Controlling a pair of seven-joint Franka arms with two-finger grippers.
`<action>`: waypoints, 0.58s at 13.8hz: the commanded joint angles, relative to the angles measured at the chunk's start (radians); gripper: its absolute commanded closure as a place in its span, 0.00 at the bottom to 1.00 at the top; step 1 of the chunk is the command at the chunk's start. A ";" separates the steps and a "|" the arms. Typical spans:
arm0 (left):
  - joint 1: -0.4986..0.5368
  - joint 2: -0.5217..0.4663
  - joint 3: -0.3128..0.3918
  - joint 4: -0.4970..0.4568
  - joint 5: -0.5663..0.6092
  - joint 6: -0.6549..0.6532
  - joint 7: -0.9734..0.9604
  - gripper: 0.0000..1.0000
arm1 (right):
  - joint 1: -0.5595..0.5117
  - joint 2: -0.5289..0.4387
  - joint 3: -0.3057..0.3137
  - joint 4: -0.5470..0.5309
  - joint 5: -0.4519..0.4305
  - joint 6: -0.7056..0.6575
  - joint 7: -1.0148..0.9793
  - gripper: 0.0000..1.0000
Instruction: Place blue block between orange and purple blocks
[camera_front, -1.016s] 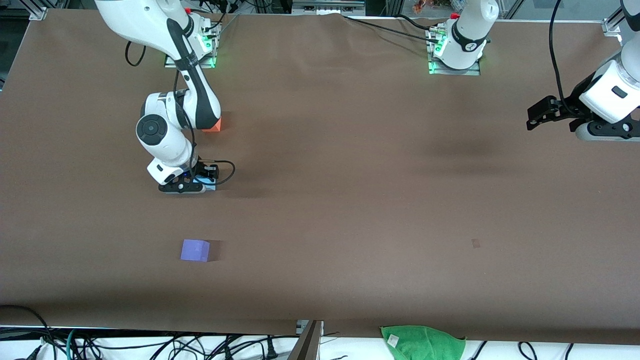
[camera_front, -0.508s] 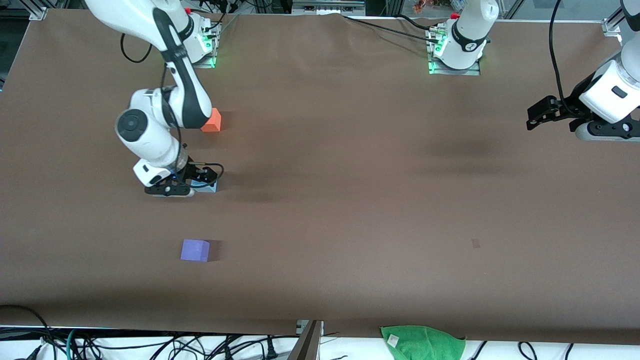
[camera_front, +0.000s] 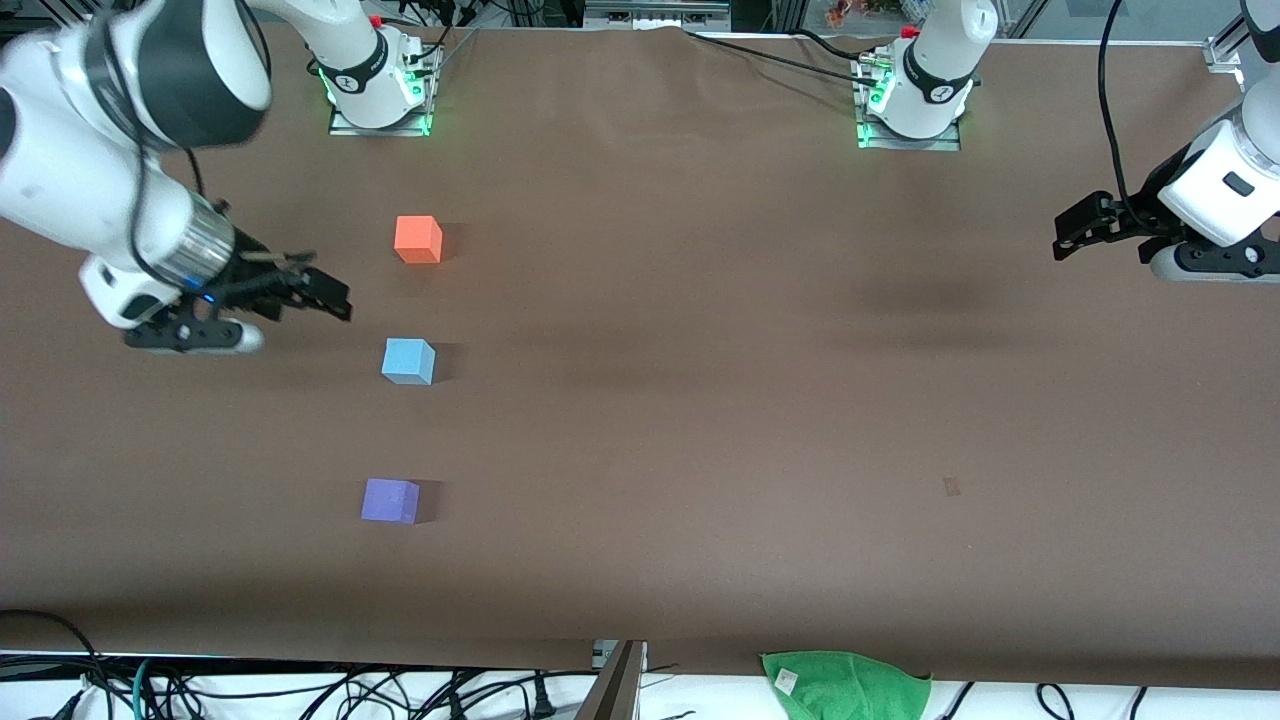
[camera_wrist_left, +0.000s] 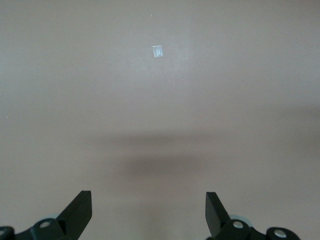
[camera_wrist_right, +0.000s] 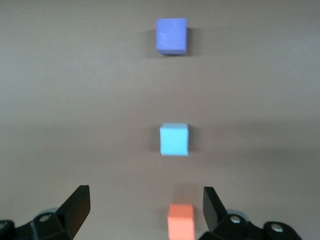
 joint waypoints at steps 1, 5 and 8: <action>-0.005 -0.001 0.004 0.007 0.020 -0.013 -0.001 0.00 | -0.003 -0.022 0.005 0.091 -0.042 -0.120 0.005 0.00; -0.005 -0.001 0.004 0.007 0.020 -0.013 -0.003 0.00 | -0.005 -0.068 -0.013 0.086 -0.061 -0.196 0.000 0.00; -0.005 -0.001 0.004 0.007 0.020 -0.013 -0.003 0.00 | -0.065 -0.068 0.032 0.071 -0.063 -0.186 -0.021 0.00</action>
